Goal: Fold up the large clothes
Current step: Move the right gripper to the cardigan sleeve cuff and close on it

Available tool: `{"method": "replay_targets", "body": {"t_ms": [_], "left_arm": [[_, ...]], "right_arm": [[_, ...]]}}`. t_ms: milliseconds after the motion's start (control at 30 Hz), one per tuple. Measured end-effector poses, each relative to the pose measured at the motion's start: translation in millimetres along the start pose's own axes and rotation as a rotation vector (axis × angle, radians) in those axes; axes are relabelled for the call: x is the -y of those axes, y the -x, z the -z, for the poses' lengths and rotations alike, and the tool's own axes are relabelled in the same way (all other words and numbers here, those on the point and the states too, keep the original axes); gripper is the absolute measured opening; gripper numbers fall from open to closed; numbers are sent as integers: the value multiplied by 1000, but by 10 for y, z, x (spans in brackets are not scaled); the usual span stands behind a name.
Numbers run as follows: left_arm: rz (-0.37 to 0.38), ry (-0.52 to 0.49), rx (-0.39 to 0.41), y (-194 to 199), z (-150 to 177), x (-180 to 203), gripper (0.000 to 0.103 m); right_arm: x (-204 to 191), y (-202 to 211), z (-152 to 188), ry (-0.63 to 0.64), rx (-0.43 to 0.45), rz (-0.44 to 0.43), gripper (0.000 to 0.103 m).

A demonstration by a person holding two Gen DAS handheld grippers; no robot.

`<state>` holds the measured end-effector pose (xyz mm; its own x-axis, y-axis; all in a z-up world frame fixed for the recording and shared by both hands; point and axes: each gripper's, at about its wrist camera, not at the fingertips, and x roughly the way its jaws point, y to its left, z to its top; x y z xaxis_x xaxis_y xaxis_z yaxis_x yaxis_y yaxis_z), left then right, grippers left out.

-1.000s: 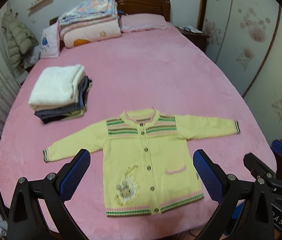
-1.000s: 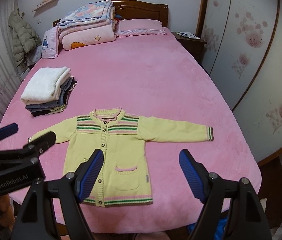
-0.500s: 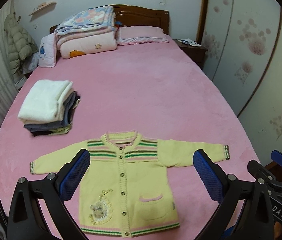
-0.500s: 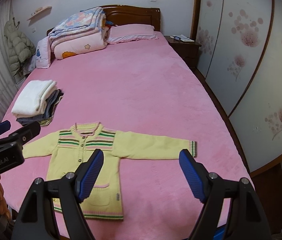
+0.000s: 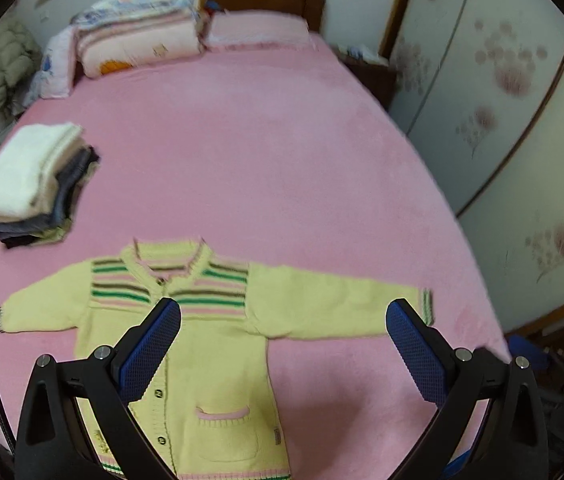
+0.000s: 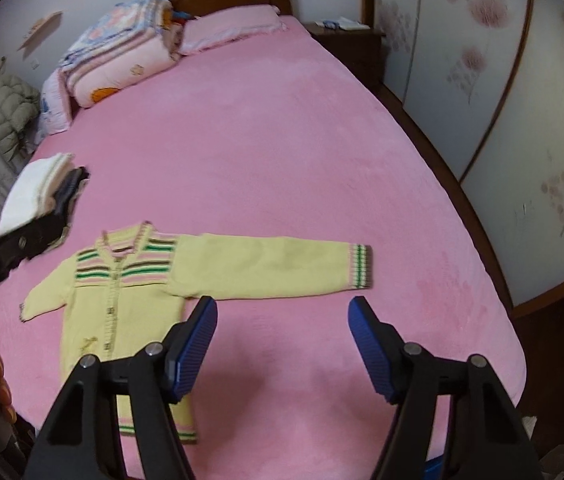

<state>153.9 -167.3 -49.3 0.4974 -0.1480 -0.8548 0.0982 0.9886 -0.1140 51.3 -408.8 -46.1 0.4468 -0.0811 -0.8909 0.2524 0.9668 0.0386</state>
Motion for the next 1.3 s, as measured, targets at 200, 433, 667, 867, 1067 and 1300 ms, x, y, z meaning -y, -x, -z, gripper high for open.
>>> {"method": "replay_targets", "body": {"t_ms": [200,433,667,867,1067,1300], "left_arm": [[-36,-22,-66,-670,86,87,102],[-63,20,-124,-1227,165,47,102],[-76,40,-149,-1402,180,39,101],[-87,35,-149,-1394,163,22,101],[-86,36,-151,-1402,139,-12,101],[-64,26,-177,-1369,72,-135,91]], "right_arm": [[451,-610,-43,-83,-66,-16,68],[900,-1326,-52,-192,-159,-27,67],[1202,-1832,-52,-268,-225,-71,57],[1332,-2147,-66,-300,-264,-65,48],[1278,-2294,-18,-301,-276,-85,20],[1148,-2097,-62,-265,-236,-81,9]]}}
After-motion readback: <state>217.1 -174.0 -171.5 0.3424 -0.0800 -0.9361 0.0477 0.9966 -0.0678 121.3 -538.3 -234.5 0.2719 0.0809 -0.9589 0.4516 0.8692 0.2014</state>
